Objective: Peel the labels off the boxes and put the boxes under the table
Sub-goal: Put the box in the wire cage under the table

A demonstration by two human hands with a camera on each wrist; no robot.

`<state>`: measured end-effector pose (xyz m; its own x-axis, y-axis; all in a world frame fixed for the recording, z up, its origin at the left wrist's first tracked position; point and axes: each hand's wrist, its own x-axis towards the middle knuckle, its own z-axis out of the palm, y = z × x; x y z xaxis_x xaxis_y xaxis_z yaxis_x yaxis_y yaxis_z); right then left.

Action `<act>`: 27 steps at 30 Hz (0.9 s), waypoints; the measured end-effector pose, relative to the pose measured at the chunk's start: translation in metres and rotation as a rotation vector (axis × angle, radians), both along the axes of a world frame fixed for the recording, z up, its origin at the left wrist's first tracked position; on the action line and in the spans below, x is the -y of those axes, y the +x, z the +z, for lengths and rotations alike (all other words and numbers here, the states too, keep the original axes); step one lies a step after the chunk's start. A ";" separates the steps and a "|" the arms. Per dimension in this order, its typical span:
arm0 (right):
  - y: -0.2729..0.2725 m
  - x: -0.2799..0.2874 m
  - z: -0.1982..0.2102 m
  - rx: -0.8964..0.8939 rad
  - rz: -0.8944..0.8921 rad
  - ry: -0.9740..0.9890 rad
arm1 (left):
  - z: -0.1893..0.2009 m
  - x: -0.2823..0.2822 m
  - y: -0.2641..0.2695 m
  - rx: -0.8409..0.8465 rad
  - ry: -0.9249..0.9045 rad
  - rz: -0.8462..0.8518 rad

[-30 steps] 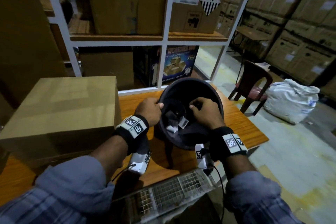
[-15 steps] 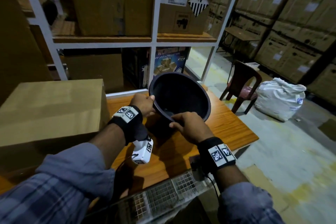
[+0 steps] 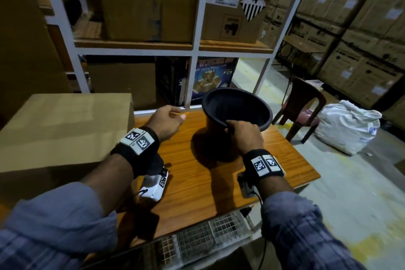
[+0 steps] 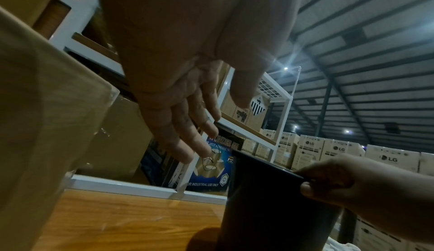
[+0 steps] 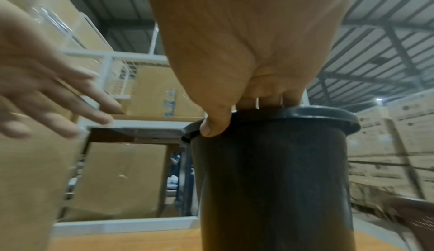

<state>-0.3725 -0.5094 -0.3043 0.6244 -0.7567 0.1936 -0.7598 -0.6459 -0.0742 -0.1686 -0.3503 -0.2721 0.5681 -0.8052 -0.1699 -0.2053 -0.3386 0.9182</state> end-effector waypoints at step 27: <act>0.088 -0.115 -0.010 0.277 0.121 0.212 | 0.047 -0.159 0.094 0.315 -0.072 0.253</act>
<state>-0.2845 -0.3943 -0.3147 0.6578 -0.7218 0.2152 -0.6109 -0.6784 -0.4082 -0.0744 -0.1917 -0.2249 0.7651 -0.6368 0.0954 -0.3985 -0.3519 0.8470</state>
